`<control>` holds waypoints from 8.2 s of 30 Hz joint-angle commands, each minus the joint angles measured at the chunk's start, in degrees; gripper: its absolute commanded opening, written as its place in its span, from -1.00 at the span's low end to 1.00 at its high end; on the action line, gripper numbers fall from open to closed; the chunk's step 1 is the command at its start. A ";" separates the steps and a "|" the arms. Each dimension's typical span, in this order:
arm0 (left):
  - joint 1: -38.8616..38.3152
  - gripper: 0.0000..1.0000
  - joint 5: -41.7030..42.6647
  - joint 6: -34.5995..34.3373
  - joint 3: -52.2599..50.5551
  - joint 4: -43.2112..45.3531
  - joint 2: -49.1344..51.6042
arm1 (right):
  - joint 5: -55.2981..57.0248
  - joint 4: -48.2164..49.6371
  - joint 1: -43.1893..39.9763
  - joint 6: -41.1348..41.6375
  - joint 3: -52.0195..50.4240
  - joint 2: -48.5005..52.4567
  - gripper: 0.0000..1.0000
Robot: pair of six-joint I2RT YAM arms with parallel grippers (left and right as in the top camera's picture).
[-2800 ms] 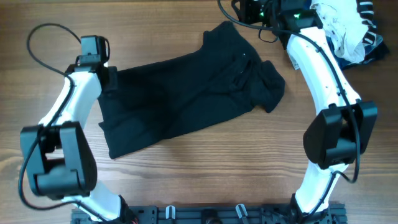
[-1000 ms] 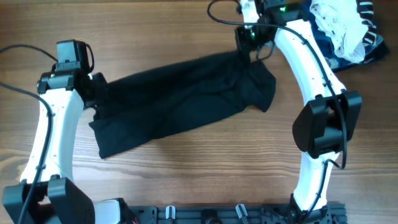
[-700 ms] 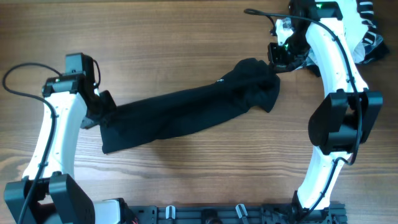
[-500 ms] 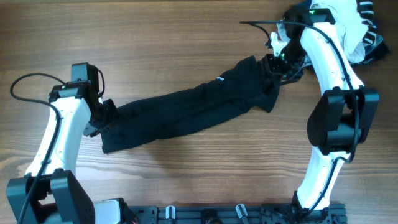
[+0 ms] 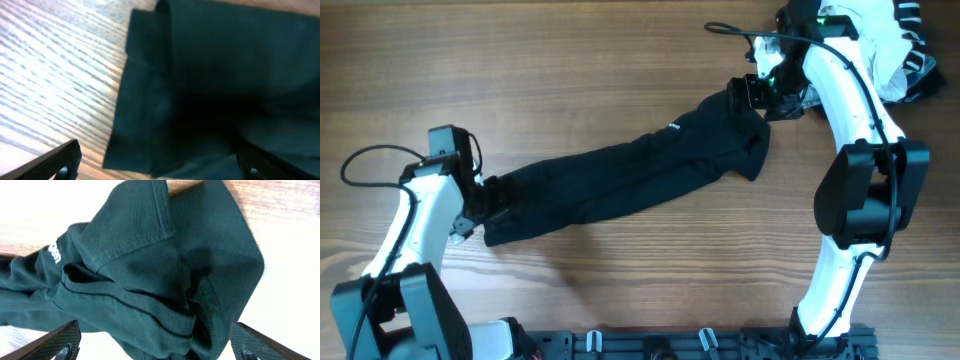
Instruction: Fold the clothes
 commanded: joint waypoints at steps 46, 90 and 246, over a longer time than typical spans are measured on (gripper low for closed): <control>9.53 -0.92 -4.57 4.44 18.84 0.90 -3.23 | -2.51 19.65 22.05 8.98 -25.46 -1.33 0.34; 9.53 -0.92 3.21 4.28 18.84 -5.29 -3.23 | -4.11 26.01 2.84 0.92 -13.92 3.34 -0.92; -2.89 1.00 4.39 -0.31 19.06 7.19 5.62 | 5.05 13.53 14.21 -4.33 -4.46 -14.14 0.99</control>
